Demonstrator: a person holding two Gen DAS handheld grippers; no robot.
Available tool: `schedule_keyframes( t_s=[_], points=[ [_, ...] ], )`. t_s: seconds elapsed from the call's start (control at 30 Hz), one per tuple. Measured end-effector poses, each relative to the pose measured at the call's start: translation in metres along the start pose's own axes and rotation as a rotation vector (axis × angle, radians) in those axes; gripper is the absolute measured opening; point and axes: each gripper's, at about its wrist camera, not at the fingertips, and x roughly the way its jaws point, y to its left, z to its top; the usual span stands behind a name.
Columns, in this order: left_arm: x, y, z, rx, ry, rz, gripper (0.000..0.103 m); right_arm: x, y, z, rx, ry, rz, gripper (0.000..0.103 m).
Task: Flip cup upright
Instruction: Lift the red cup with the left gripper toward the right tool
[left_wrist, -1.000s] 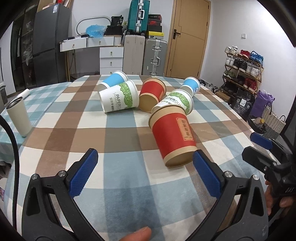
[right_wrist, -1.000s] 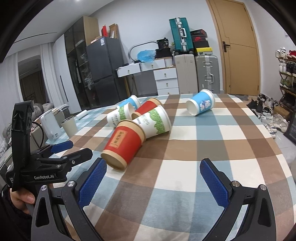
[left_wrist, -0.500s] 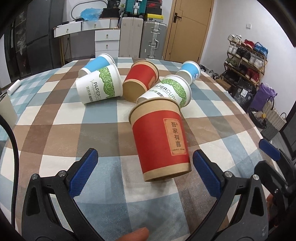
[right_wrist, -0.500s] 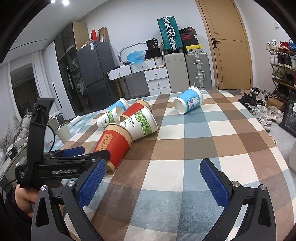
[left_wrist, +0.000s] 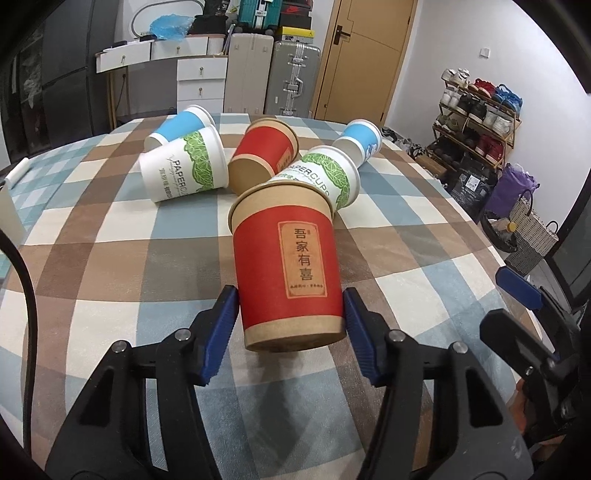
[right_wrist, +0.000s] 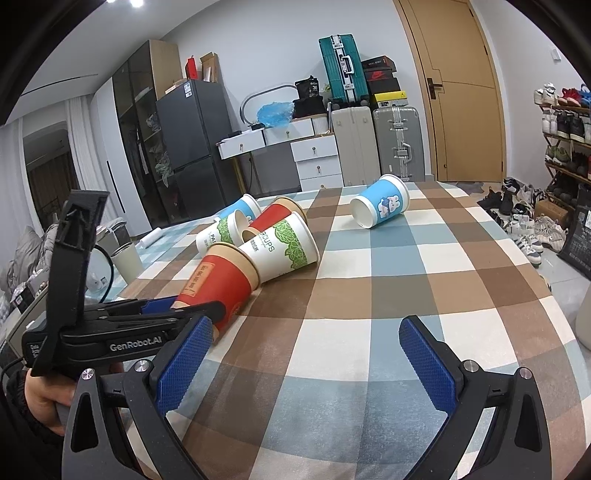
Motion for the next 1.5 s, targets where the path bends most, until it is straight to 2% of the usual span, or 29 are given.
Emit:
schedule_keyframes(
  t_s=[0.33,0.6,0.93,1.07,1.5],
  points=[
    [-0.043,0.014,-0.017,-0.024,-0.075,0.02,0.055,-0.011,0.016,-0.003,-0.04,-0.04,0.068,0.103],
    [-0.084,0.023,-0.035,-0.027,-0.136,0.038,0.055,-0.014,0.036,-0.004,-0.103,-0.035,0.127,0.103],
    [-0.12,0.021,-0.057,-0.023,-0.17,0.03,0.055,-0.012,0.04,-0.008,-0.12,-0.027,0.159,0.103],
    [-0.123,0.015,-0.064,-0.022,-0.166,0.024,0.055,-0.007,0.036,-0.008,-0.104,0.005,0.143,0.103],
    [-0.112,-0.003,-0.087,-0.017,-0.125,0.013,0.055,-0.003,0.035,-0.009,-0.111,0.029,0.155,0.103]
  ],
)
